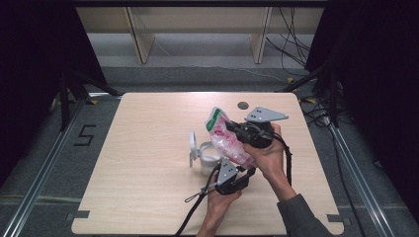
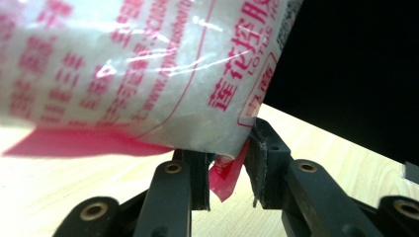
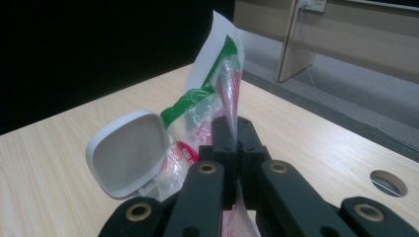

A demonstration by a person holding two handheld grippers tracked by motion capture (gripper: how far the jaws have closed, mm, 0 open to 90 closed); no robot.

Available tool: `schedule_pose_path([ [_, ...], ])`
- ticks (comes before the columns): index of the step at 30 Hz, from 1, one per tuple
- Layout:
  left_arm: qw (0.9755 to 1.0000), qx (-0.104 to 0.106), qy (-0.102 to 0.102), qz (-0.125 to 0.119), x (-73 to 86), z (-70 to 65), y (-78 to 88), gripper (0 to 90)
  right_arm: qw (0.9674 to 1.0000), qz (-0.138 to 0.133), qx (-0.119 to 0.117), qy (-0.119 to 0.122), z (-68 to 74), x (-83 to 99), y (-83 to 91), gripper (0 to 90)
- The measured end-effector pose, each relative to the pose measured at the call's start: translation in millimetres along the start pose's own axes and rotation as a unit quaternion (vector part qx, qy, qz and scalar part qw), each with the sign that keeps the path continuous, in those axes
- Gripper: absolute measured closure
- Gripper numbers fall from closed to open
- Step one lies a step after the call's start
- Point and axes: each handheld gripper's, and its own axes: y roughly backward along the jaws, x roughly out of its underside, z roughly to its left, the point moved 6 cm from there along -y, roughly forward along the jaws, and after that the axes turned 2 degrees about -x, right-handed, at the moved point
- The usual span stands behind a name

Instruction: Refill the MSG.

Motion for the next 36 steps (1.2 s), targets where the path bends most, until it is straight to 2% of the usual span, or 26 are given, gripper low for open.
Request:
schedule_pose_path([
  [1,1.0,-0.001,-0.003,0.002,0.5,-0.1,-0.3,71.3,0.9999,-0.001,-0.003,-0.012,0.6,1.2,3.7,90.0],
  [2,0.9999,-0.001,-0.009,0.008,1.3,0.1,0.0,71.1,0.9999,-0.006,-0.005,-0.011,-1.1,1.8,6.5,90.0],
  [3,0.9999,0.0,-0.007,0.008,1.3,-1.1,-0.4,70.7,0.9999,-0.01,0.005,-0.003,-4.5,2.7,10.1,90.0],
  [4,1.0,0.002,-0.005,0.007,1.3,-2.0,-1.0,70.4,0.9999,-0.014,0.004,-0.005,-5.7,3.9,12.9,90.0],
  [5,1.0,0.002,-0.004,0.006,1.7,-2.6,-1.6,70.0,0.9997,-0.017,0.005,-0.019,-6.3,5.4,16.2,90.0],
  [6,0.9999,-0.003,-0.007,0.015,2.7,-2.6,-1.2,69.6,0.9996,-0.016,0.003,-0.022,-6.9,7.0,19.6,90.0],
  [8,0.9999,0.001,-0.004,0.016,3.8,-4.6,-2.5,68.9,0.9992,-0.02,0.001,-0.036,-7.8,10.3,23.8,90.0],
  [10,0.9998,0.005,-0.002,0.017,4.4,-5.1,-3.5,67.1,0.999,-0.034,-0.004,-0.029,-9.9,12.1,25.7,90.0],
  [11,0.9999,0.007,-0.001,0.014,4.7,-5.1,-4.4,66.1,0.9986,-0.034,-0.003,-0.041,-9.3,13.9,28.1,90.0],
  [12,0.9995,0.0,-0.011,0.028,6.1,-2.8,-2.7,64.8,0.9984,-0.037,-0.004,-0.043,-9.9,15.1,29.4,90.0],
  [14,0.9994,0.002,-0.013,0.033,7.2,-2.8,-2.5,62.7,0.9977,-0.046,-0.004,-0.05,-10.9,17.8,31.1,90.0],
  [15,0.9996,0.006,-0.002,0.027,6.7,-4.6,-3.4,61.4,0.9969,-0.053,-0.007,-0.058,-10.8,18.8,32.2,90.0],
  [16,0.9995,0.004,-0.008,0.031,7.5,-2.8,-3.2,60.0,0.9968,-0.053,-0.002,-0.06,-12.0,20.5,34.3,90.0],
  [17,0.9997,0.016,0.006,0.02,7.3,-5.3,-5.4,58.3,0.9962,-0.063,-0.006,-0.06,-12.7,21.3,34.9,90.0],
  [18,0.9996,0.006,0.005,0.029,8.2,-4.4,-4.3,56.3,0.9957,-0.067,-0.004,-0.064,-13.8,23.0,36.6,90.0],
  [21,0.9992,0.017,0.014,0.033,10.1,-5.7,-5.6,51.4,0.9936,-0.08,0.002,-0.079,-17.2,28.7,41.1,90.0],
  [22,0.999,0.017,0.018,0.036,11.2,-5.4,-6.2,48.8,0.9938,-0.082,0.001,-0.075,-19.6,30.2,41.2,90.0],
  [23,0.999,0.014,0.012,0.041,12.4,-3.4,-6.4,47.4,0.9941,-0.075,0.007,-0.078,-21.6,32.3,43.3,90.0],
  [24,0.9989,0.01,0.022,0.04,12.0,-5.1,-6.6,46.1,0.9942,-0.08,0.006,-0.072,-24.2,33.0,43.9,90.0],
  [26,0.9987,0.012,0.029,0.039,11.7,-6.2,-6.9,42.5,0.9937,-0.08,0.01,-0.078,-26.4,36.1,45.9,90.0],
  [27,0.9988,0.008,0.032,0.036,11.7,-5.1,-6.4,41.8,0.9928,-0.08,0.01,-0.089,-26.7,37.8,47.0,90.0],
  [29,0.9988,0.003,0.038,0.032,11.5,-1.9,-4.7,41.0,0.9924,-0.084,0.014,-0.088,-31.2,41.1,49.1,90.0],
  [31,0.9991,0.0,0.032,0.029,11.0,0.5,-3.7,40.1,0.9913,-0.085,0.016,-0.099,-32.7,44.4,51.7,90.0],
  [32,0.9989,-0.012,0.03,0.034,10.7,2.5,-1.6,39.9,0.9912,-0.089,0.017,-0.096,-34.9,45.6,52.1,90.0],
  [35,0.9987,-0.021,0.028,0.037,8.4,7.5,2.5,39.4,0.9912,-0.08,0.023,-0.103,-38.5,52.3,52.7,90.0],
  [36,0.9985,-0.025,0.019,0.044,8.1,9.4,4.2,39.3,0.9918,-0.082,0.02,-0.096,-40.4,53.8,52.5,90.0],
])
